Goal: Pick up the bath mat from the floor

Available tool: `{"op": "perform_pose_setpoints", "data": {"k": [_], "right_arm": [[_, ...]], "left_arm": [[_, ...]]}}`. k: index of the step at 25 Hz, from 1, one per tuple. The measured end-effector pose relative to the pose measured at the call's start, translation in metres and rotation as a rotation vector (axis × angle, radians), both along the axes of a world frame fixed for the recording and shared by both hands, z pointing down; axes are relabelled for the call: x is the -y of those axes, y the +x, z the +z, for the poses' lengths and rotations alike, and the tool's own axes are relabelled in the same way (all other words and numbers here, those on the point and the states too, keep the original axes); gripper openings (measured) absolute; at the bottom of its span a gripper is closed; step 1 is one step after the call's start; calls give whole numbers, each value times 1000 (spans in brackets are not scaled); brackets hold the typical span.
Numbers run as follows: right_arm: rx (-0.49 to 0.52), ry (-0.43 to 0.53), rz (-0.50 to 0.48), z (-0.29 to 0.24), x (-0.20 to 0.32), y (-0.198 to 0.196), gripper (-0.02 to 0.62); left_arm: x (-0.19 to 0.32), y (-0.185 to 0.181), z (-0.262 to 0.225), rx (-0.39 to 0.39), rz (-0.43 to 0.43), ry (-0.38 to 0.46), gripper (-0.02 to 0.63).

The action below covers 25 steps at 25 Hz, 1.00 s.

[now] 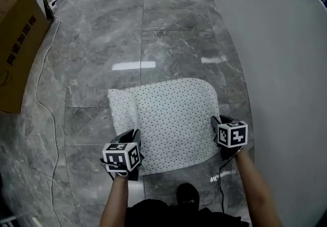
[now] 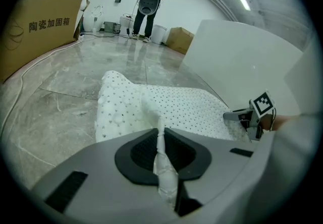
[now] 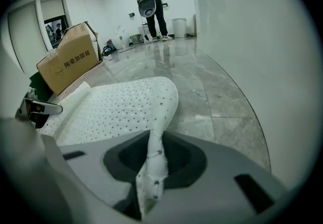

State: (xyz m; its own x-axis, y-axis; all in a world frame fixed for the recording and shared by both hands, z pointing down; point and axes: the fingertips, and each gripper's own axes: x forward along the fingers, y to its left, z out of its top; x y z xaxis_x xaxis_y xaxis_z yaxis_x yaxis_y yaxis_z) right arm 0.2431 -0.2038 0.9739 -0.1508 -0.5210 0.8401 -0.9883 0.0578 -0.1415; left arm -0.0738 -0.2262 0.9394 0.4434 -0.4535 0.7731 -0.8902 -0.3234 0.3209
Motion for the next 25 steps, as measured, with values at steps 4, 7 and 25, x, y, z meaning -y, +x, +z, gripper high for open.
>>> {"op": "perform_pose_setpoints", "data": {"k": [4,7,25], "right_arm": [[2,9,-31,-16,-2,-14,44],[42,20,-31,-30,-4,-25,35],[145,-23,-4,-141,-9,-74,28]], "left_arm": [[-6,-11,-7,-4,-28,5,26],[-8,-20,-18,-14,-59,21,23],[-11,-89,-131,-15,-220,46,15]]}}
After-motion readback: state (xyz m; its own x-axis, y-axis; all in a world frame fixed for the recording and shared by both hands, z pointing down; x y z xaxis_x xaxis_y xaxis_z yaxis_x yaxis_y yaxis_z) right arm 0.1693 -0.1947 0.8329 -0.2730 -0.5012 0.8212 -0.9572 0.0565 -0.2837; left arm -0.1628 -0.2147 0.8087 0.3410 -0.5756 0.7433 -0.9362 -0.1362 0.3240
